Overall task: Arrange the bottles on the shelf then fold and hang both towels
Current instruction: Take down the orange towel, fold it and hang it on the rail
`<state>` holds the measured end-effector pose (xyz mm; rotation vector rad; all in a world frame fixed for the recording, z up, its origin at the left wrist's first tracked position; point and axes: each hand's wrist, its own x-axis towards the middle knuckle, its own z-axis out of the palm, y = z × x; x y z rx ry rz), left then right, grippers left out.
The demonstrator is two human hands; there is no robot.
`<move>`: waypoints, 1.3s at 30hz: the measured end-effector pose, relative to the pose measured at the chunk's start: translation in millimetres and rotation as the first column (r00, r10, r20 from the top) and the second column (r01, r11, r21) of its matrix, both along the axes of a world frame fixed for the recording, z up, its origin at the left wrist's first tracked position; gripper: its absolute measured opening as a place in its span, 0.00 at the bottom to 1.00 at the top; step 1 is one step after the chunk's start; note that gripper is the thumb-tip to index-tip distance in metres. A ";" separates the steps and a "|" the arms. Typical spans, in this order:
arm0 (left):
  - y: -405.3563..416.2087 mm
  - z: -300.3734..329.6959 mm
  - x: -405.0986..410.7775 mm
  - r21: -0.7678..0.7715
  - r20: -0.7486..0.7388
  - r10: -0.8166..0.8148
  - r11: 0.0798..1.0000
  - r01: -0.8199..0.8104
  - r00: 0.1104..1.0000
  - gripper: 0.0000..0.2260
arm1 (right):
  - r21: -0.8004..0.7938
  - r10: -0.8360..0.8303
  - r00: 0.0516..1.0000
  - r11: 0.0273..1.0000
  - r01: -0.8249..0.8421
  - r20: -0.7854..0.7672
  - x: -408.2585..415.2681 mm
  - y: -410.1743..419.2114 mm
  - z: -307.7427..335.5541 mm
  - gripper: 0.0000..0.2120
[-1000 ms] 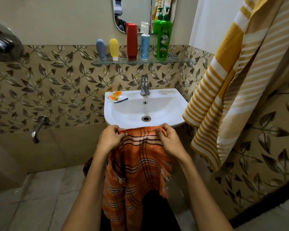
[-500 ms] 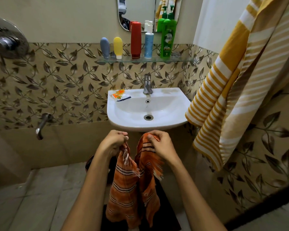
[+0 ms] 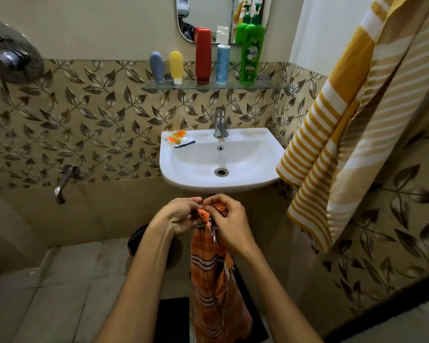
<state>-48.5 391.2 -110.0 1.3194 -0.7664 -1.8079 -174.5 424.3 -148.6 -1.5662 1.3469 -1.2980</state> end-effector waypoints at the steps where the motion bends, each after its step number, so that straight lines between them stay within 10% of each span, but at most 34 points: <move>1: -0.1 -0.2 -0.8 0.003 0.008 0.016 1.000 -0.016 1.000 0.18 | 0.008 0.013 0.998 1.000 -0.012 -0.058 -1.2 0.0 0.3 0.06; 9: -3.5 2.8 -5.5 -0.028 0.130 0.063 0.998 -0.060 0.990 0.21 | 0.152 0.212 0.954 0.972 -0.182 -0.213 -7.9 3.4 6.2 0.25; 26: 3.1 12.1 2.1 -0.269 0.242 -0.138 0.942 0.203 0.960 0.12 | 0.247 0.471 0.817 0.879 -0.407 -0.331 -39.3 -15.5 48.4 0.13; 39: 7.1 -1.9 -5.7 -0.583 0.330 -0.010 0.784 0.213 0.944 0.06 | 0.099 0.189 0.950 0.981 -0.169 -0.250 -45.5 -28.0 57.0 0.10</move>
